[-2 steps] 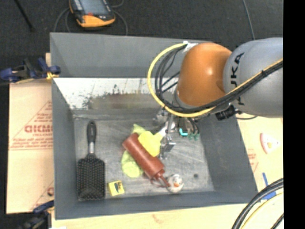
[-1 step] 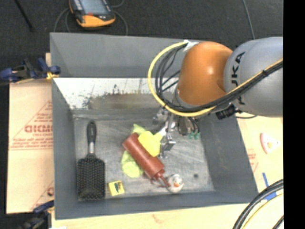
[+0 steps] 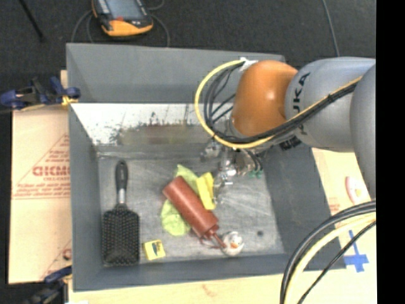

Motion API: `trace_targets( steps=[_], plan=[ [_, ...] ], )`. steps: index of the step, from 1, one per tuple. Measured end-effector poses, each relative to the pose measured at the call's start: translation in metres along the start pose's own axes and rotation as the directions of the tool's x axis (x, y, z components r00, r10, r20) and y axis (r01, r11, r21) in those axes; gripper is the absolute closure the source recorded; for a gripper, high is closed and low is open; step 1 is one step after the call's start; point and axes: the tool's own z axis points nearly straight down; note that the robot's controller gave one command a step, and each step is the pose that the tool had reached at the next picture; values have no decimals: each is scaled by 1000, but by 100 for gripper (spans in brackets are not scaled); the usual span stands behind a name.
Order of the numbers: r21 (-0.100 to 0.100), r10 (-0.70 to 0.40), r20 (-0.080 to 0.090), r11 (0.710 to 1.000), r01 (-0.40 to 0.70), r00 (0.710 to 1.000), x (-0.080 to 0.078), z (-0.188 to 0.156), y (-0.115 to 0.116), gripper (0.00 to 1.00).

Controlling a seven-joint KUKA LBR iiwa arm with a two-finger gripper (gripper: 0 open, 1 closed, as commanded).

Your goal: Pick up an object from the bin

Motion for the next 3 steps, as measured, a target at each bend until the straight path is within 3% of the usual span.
trace_targets(
  steps=[1,2,3],
  plan=[
    [0,-32,-6,999,32,999,-29,55,-7,0],
    [-4,-231,-1,973,230,973,-25,53,-19,0],
    [-3,-187,-2,982,187,982,-26,53,-19,0]
  ],
)
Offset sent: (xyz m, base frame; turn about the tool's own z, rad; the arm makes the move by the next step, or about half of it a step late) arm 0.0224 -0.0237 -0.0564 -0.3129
